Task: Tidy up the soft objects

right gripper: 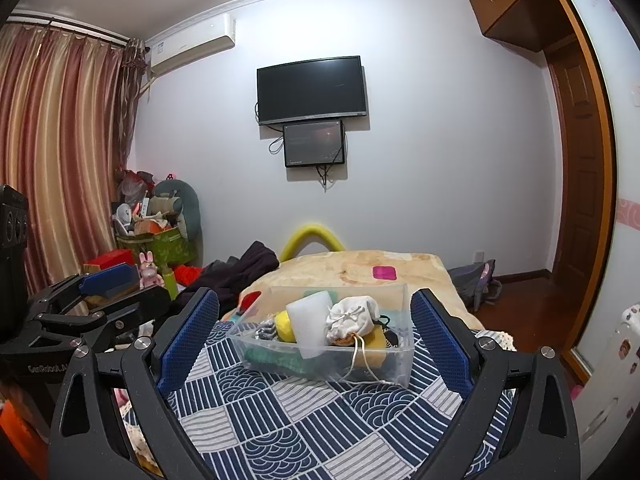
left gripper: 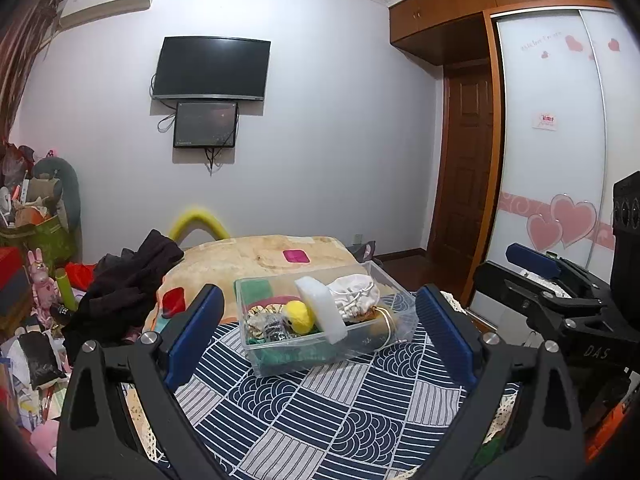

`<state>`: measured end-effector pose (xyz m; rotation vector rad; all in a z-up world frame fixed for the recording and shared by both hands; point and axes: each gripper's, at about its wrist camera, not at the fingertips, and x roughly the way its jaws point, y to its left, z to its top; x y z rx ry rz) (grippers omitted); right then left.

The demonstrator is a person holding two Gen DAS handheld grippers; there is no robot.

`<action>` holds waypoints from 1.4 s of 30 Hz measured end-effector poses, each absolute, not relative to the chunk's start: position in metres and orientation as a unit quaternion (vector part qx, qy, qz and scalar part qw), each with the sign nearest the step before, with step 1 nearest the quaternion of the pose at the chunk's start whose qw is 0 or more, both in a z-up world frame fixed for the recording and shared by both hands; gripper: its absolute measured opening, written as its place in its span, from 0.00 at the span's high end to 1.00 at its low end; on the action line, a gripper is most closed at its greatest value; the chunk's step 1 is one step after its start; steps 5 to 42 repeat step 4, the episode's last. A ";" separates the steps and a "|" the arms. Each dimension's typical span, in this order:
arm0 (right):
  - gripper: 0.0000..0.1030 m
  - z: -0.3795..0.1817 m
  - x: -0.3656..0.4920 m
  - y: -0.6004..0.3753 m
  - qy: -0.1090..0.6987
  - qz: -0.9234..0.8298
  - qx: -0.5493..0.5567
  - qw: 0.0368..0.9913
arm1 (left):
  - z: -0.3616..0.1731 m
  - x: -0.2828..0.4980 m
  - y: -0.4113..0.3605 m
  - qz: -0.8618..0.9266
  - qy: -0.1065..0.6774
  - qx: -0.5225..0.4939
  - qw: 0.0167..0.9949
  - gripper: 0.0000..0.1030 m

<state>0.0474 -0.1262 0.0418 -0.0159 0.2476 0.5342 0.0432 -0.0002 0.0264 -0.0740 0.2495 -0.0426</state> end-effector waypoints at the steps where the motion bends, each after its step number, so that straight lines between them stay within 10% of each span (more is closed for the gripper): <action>1: 0.06 0.042 0.048 -0.126 0.122 0.263 -0.008 0.957 | 0.026 0.042 -0.001 -0.022 0.123 -0.035 0.992 0.05; 42: 0.06 0.041 0.048 -0.125 0.122 0.263 -0.009 0.957 | 0.026 0.042 -0.002 -0.024 0.122 -0.033 0.992 0.05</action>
